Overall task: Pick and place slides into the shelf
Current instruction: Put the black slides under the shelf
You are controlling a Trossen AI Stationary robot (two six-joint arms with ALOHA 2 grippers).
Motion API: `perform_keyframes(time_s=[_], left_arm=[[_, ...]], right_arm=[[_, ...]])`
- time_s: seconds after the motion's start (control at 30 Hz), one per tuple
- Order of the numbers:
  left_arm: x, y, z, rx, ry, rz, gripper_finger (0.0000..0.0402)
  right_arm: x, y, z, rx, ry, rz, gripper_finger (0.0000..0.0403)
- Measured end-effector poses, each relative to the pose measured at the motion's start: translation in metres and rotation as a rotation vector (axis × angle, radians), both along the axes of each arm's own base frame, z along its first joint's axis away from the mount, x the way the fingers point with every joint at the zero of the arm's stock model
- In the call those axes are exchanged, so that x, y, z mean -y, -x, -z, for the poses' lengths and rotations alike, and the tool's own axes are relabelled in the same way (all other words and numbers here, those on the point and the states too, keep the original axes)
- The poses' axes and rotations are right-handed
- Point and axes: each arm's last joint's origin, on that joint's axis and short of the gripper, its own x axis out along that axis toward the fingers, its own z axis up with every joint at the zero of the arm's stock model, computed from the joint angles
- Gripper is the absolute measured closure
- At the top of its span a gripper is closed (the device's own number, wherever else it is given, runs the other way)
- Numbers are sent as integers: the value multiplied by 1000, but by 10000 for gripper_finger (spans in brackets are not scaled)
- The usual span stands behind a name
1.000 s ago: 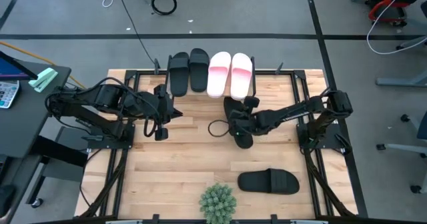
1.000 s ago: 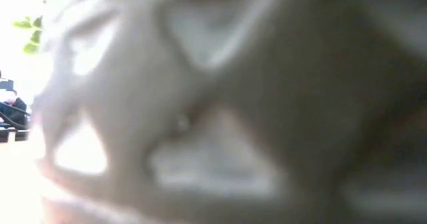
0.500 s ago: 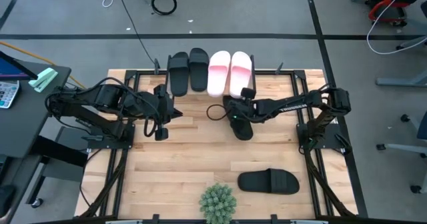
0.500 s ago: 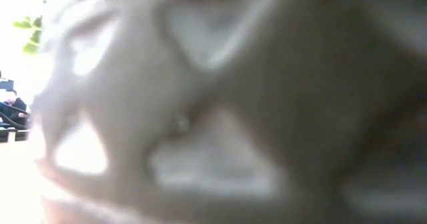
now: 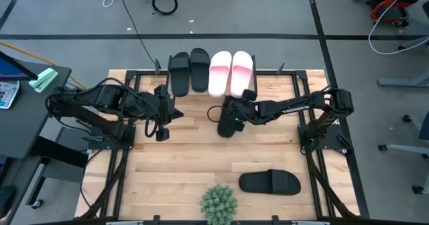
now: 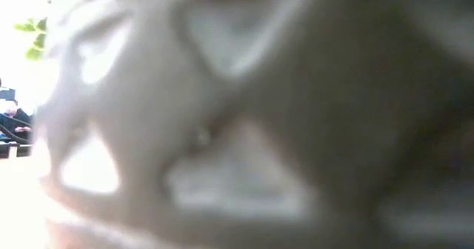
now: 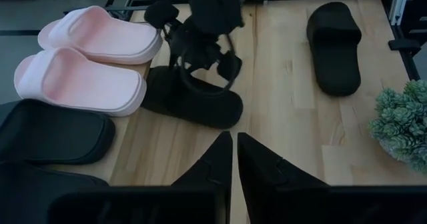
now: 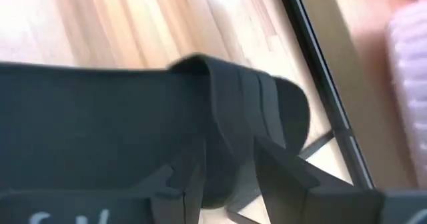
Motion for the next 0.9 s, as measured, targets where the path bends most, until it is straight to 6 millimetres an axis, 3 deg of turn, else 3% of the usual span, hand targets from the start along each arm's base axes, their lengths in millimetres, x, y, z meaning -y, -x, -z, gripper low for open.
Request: perform_keyframes(time_s=[0.2, 0.33, 0.5, 0.6, 0.77, 0.9], left_arm=[[0, 1, 1, -14, 4, -5, 377], [-1, 3, 3, -39, 23, -26, 383], [-1, 3, 4, -45, 24, -28, 379], [-1, 3, 4, -44, 25, -29, 375], [-1, 3, 4, -44, 24, -28, 373], [-1, 3, 4, -42, 25, -28, 380]], right_arm=[[-19, 6, -16, 50, -29, -40, 279], [-34, 11, -31, 134, -179, -113, 294], [-46, 11, -38, 207, -357, -169, 354], [-54, 3, -27, 193, -412, -221, 394], [-78, -14, -3, 192, -478, -329, 397], [-86, -23, 18, 150, -467, -361, 398]])
